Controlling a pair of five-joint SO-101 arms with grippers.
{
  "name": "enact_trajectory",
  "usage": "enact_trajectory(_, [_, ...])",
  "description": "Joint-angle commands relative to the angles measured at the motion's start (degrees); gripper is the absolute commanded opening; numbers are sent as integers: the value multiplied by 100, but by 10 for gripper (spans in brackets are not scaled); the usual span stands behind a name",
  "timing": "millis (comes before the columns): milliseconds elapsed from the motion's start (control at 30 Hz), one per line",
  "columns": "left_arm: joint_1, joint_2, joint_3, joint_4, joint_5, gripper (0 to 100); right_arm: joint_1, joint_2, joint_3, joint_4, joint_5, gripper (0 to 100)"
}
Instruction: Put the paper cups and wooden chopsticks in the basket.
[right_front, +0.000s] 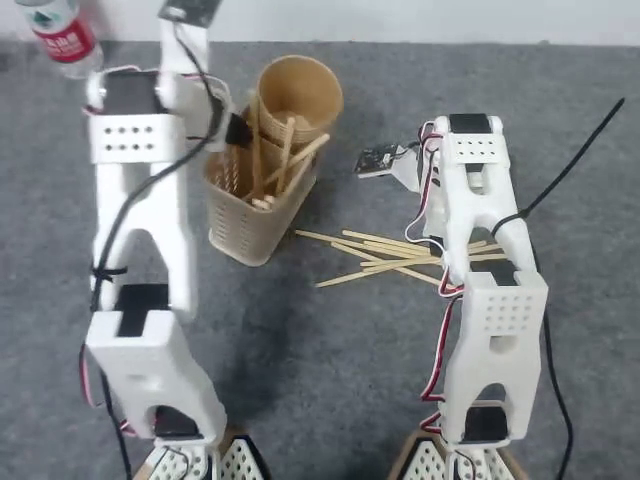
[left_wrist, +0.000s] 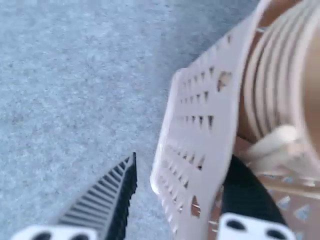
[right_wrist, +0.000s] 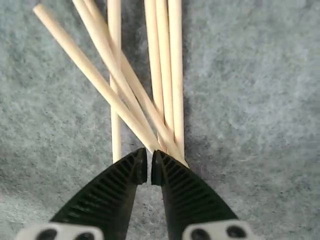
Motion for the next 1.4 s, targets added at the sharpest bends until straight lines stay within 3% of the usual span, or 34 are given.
enact_trajectory(0, [-730, -686, -1112, -229, 88, 261, 22, -567, -484, 4, -360, 76])
enact_trajectory(167, [-1582, -1354, -2211, -70, 290, 261, -189, -1191, -695, 40, -598, 147])
enact_trajectory(300, [-2127, -1407, -2158, 765, 448, 261, -567, -1578, -571, 259, -589, 180])
enact_trajectory(433, [-3103, -1653, -585, 703, 668, 261, -901, -1560, -9, 242, -387, 183])
enact_trajectory(533, [-3754, -2040, 945, 527, 413, 261, -1015, -1420, 448, 4, -35, 183])
enact_trajectory(700, [-4607, -3033, 3688, -686, -255, 261, -919, -1323, 976, -743, 0, 184])
enact_trajectory(833, [-4527, -4387, 6114, -1503, -756, 261, -875, -1358, 1477, -1156, 9, 184])
enact_trajectory(1067, [-4281, -7262, 9912, -2743, -782, 261, -919, -1376, 1996, -1437, 18, 184])
enact_trajectory(1233, [-4211, -8826, 10967, -2804, -774, 261, -875, -1323, 2022, -1648, 18, 184])
enact_trajectory(1367, [-4220, -9327, 11336, -2971, -774, 261, -919, -1411, 2163, -1657, 18, 184])
